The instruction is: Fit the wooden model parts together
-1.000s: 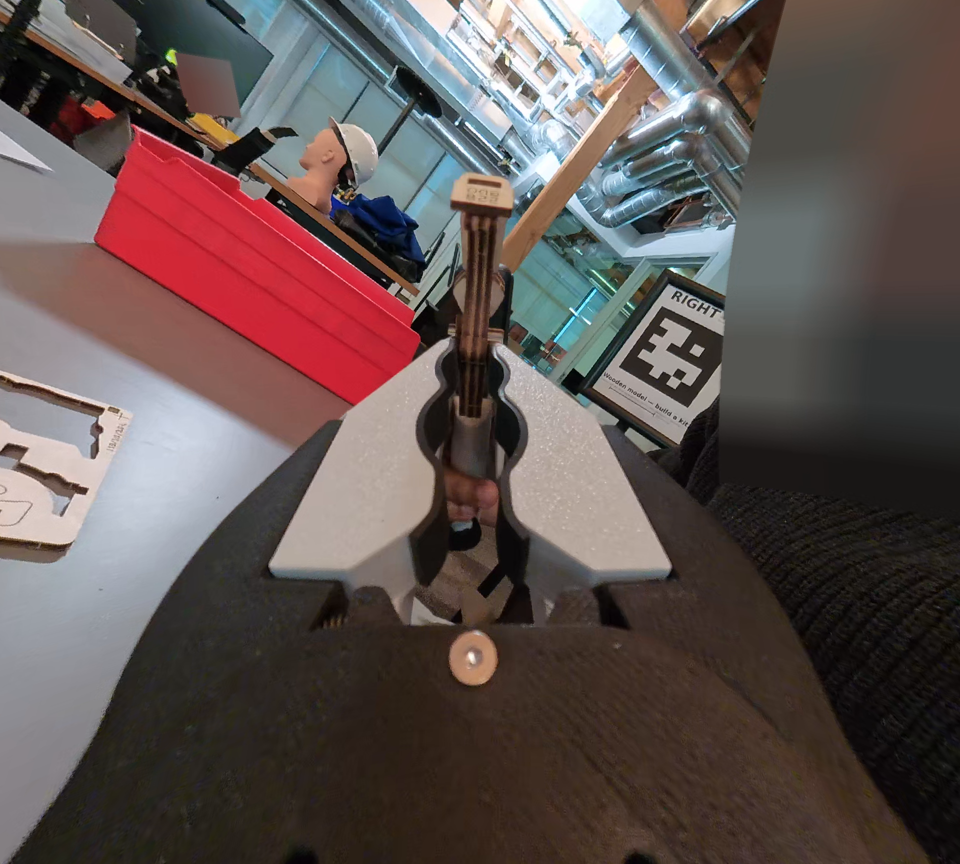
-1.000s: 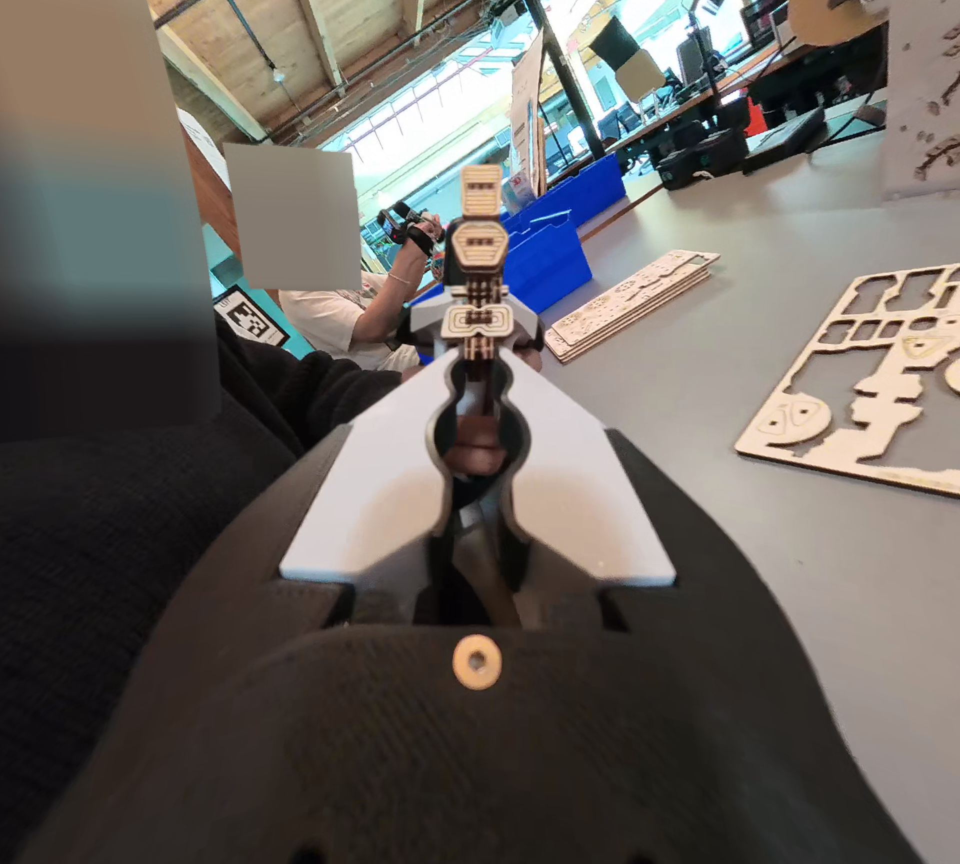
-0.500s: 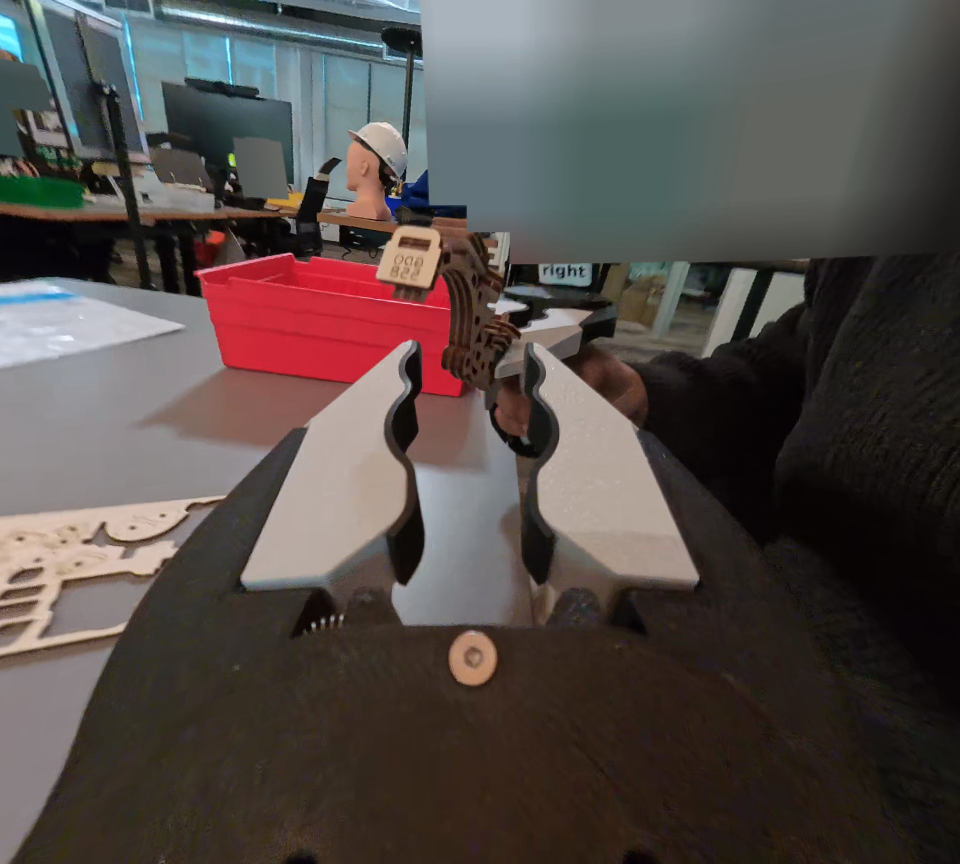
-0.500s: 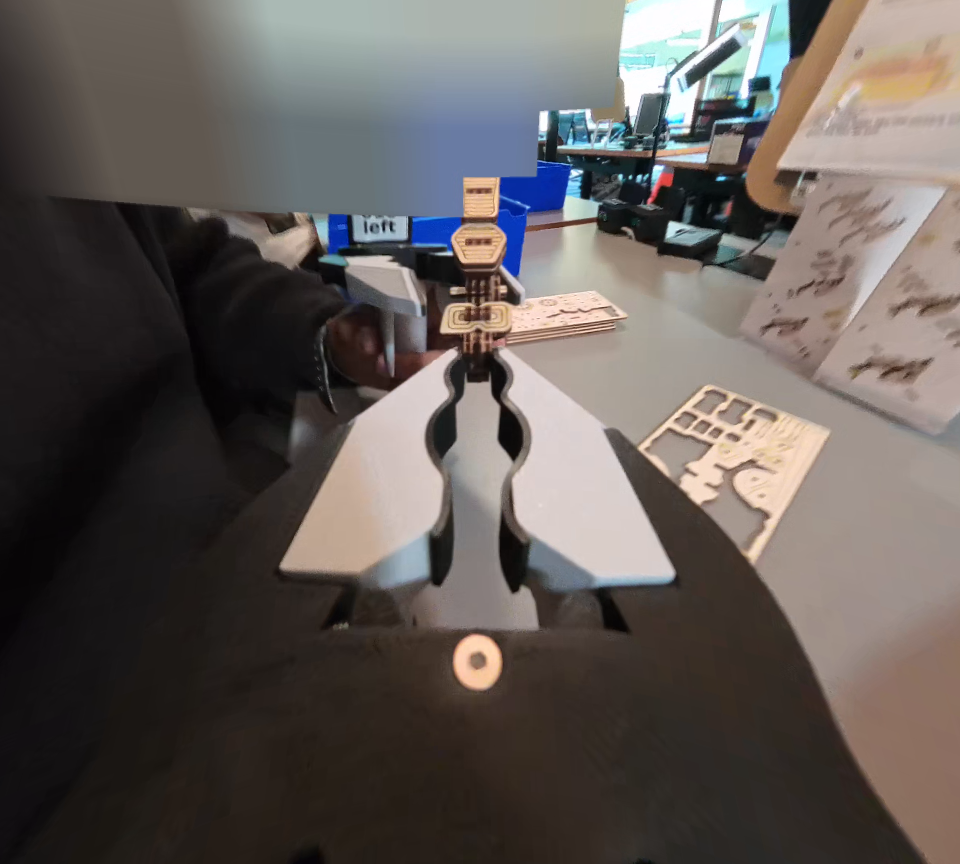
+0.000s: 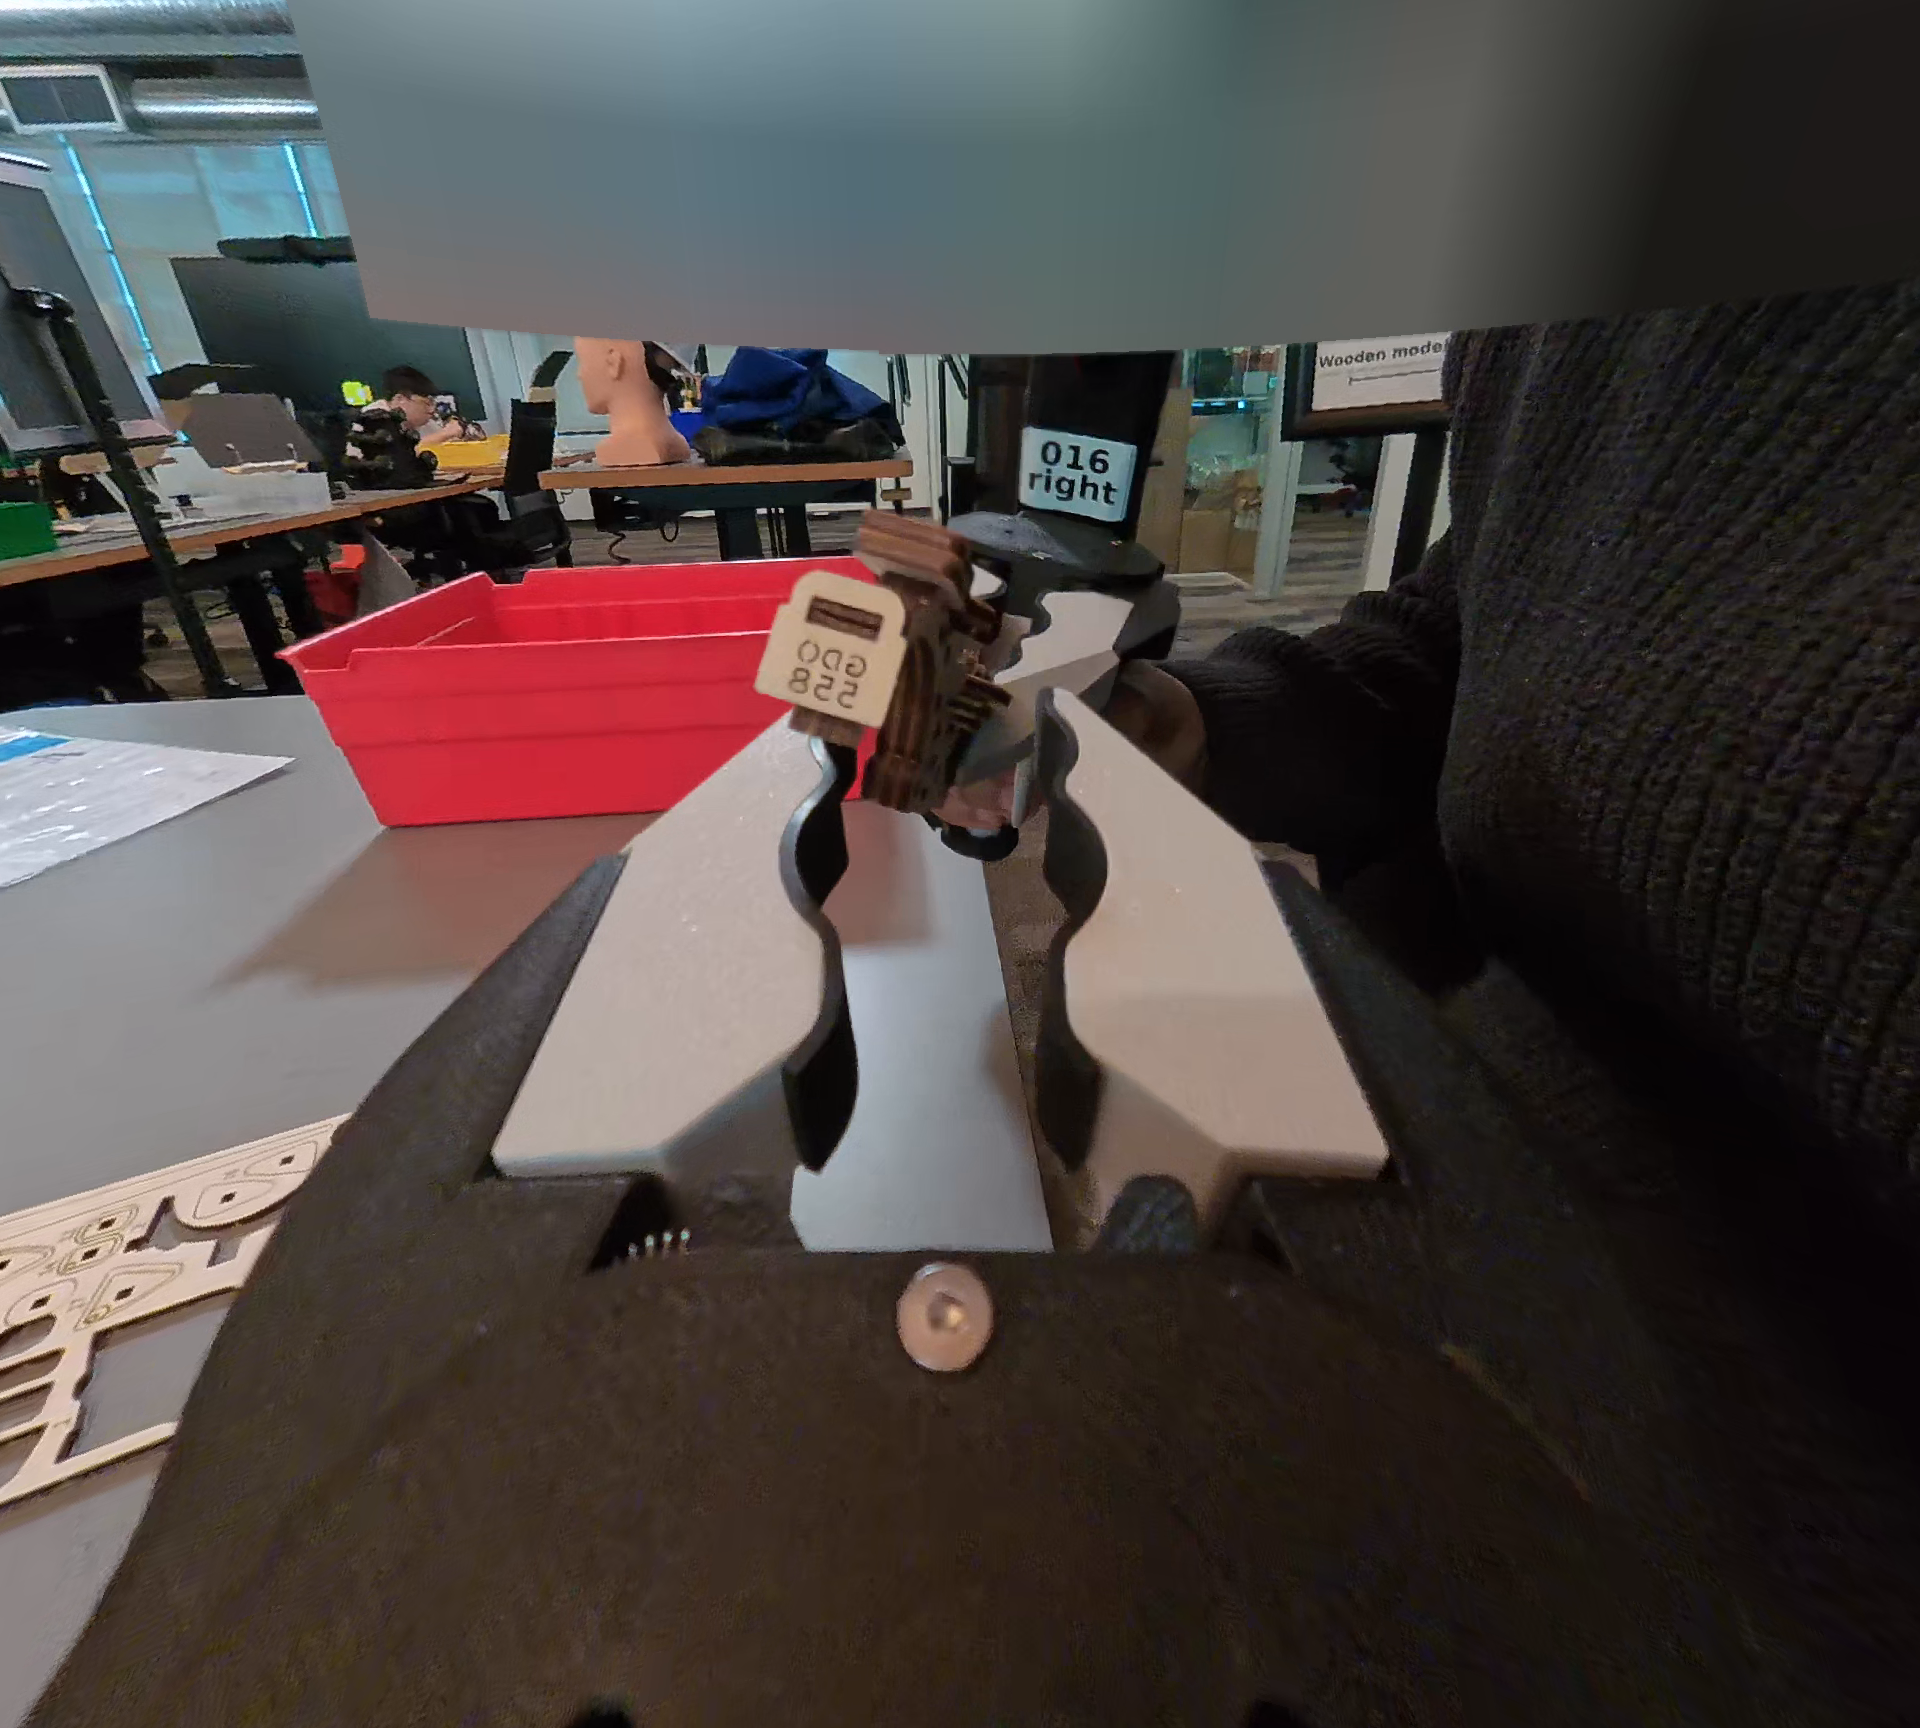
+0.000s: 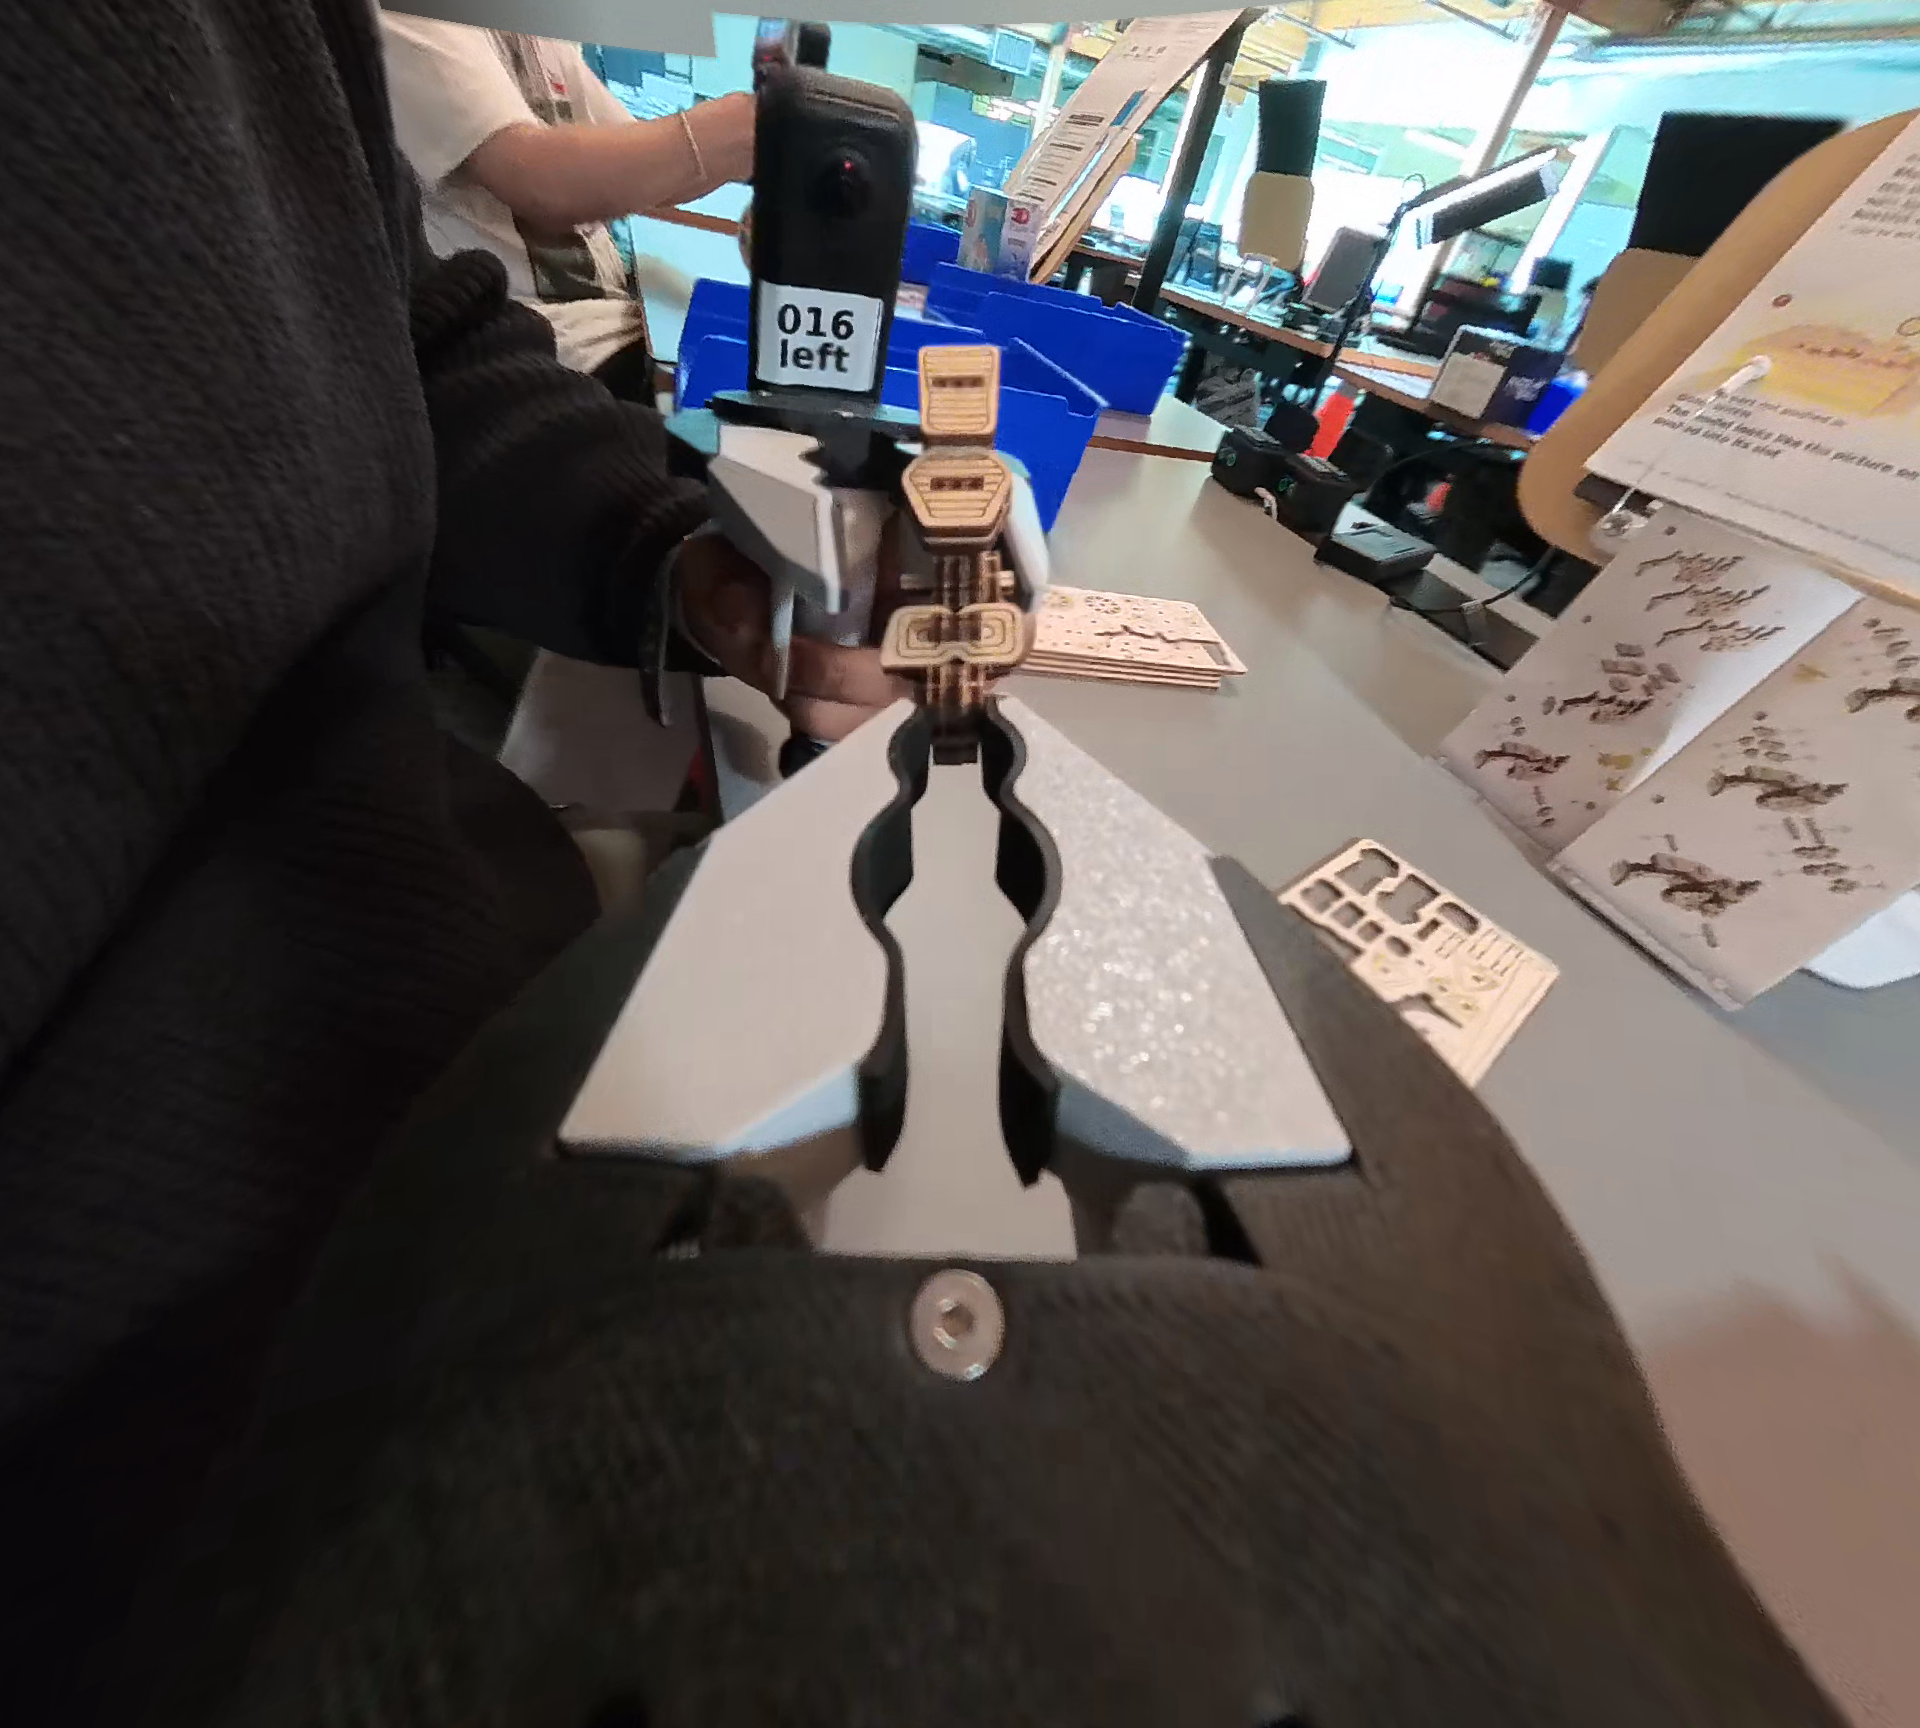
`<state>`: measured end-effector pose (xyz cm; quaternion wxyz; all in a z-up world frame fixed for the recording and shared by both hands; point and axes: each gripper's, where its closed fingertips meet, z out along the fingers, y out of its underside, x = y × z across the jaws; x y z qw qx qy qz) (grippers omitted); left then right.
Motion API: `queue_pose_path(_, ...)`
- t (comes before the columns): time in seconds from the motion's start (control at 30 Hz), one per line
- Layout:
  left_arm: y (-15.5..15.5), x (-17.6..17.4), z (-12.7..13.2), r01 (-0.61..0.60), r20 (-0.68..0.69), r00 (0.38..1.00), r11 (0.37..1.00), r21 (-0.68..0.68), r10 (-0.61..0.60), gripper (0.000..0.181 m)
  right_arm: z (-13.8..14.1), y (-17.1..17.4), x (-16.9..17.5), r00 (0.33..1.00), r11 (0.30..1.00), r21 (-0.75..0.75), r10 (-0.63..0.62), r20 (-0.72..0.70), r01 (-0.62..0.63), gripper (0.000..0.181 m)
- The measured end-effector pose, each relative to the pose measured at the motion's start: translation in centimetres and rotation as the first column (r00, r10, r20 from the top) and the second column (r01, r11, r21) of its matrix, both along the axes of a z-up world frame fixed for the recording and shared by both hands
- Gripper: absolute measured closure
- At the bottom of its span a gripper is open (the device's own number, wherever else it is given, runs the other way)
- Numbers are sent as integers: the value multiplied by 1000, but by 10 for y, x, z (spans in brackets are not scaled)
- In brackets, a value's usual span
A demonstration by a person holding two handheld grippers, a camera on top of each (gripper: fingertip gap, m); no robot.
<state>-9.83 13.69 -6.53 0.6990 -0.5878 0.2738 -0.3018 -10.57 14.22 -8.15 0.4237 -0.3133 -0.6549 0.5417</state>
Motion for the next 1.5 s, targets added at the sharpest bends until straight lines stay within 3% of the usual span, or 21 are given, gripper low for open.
queue_pose_path(0.03,1,0,-1,-2,-3,1000,1000,-3,2,151,-1,1,0,1000,999,-32,10,14,-9,173)
queue_pose_path(0.37,11,-10,-5,-41,34,998,998,-40,43,156,-6,11,-2,989,946,-320,96,112,-55,173)
queue_pose_path(0.93,7,-9,-3,2,24,1000,1000,-11,-1,165,-5,1,2,993,982,-169,94,70,-81,173)
queue_pose_path(1.17,9,-11,-4,-15,12,1000,1000,12,15,164,15,15,5,999,970,-237,45,-19,-48,135)
queue_pose_path(1.3,10,-11,-8,-36,-41,998,999,37,38,165,27,11,9,998,958,-282,51,-31,-58,135)
queue_pose_path(1.5,8,1,-20,-39,-192,980,995,94,56,164,13,-5,7,997,989,-143,49,57,-40,142)
